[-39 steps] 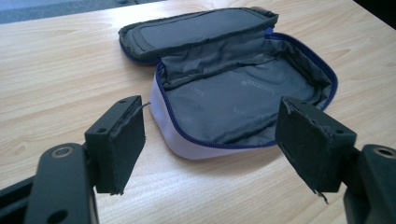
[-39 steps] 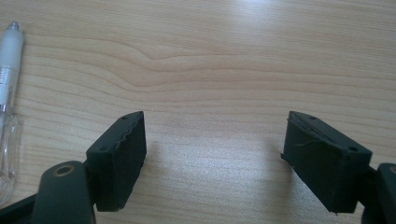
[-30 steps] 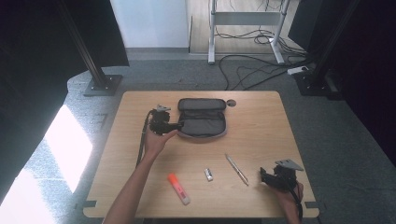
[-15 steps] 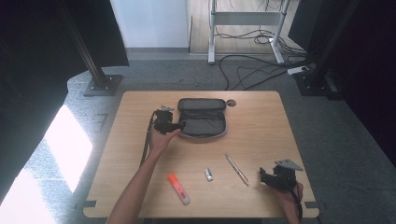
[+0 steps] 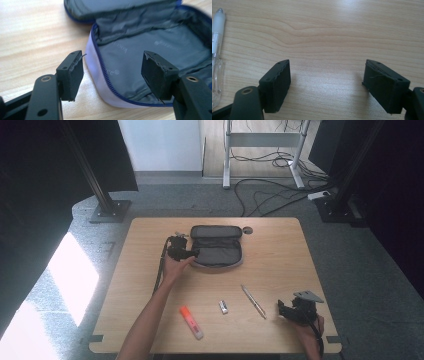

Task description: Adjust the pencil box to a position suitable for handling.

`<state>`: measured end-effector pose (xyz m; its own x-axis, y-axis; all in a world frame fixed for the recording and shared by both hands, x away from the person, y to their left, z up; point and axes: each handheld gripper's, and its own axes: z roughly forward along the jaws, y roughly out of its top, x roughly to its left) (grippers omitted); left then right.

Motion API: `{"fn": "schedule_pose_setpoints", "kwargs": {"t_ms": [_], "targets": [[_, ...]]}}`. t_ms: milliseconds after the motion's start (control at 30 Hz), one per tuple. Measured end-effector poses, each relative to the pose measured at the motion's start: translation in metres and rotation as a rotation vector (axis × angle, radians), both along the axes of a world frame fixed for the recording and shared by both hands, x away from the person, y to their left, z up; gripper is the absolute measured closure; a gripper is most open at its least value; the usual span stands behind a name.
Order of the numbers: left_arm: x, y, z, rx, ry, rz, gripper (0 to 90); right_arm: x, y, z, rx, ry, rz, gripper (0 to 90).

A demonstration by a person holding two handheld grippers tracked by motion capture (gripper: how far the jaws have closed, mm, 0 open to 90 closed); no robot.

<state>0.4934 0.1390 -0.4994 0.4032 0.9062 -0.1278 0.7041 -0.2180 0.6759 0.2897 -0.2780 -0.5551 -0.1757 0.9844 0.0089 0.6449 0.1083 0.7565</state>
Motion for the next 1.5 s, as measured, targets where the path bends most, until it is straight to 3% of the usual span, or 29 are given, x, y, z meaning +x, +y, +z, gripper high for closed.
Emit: {"fn": "schedule_pose_setpoints", "kwargs": {"t_ms": [200,567,1000,1300,1500], "targets": [[0.005,0.002,-0.013,0.003,0.041,-0.003,42.7,0.000,0.000,0.000,0.002,0.001,0.000,21.9],[0.008,0.005,-0.022,-0.013,0.082,-0.016,56.8,0.000,0.001,0.000,-0.001,0.001,0.003,22.4],[0.009,0.007,-0.024,0.000,0.096,-0.013,71.6,0.001,0.002,0.000,-0.004,-0.003,0.009,23.4],[0.008,0.007,-0.025,0.011,0.093,-0.009,75.2,0.002,0.003,0.001,0.001,-0.017,0.014,26.1],[0.008,0.007,-0.025,0.005,0.092,-0.006,75.3,0.009,0.008,0.009,0.039,-0.038,0.043,28.7]]}}
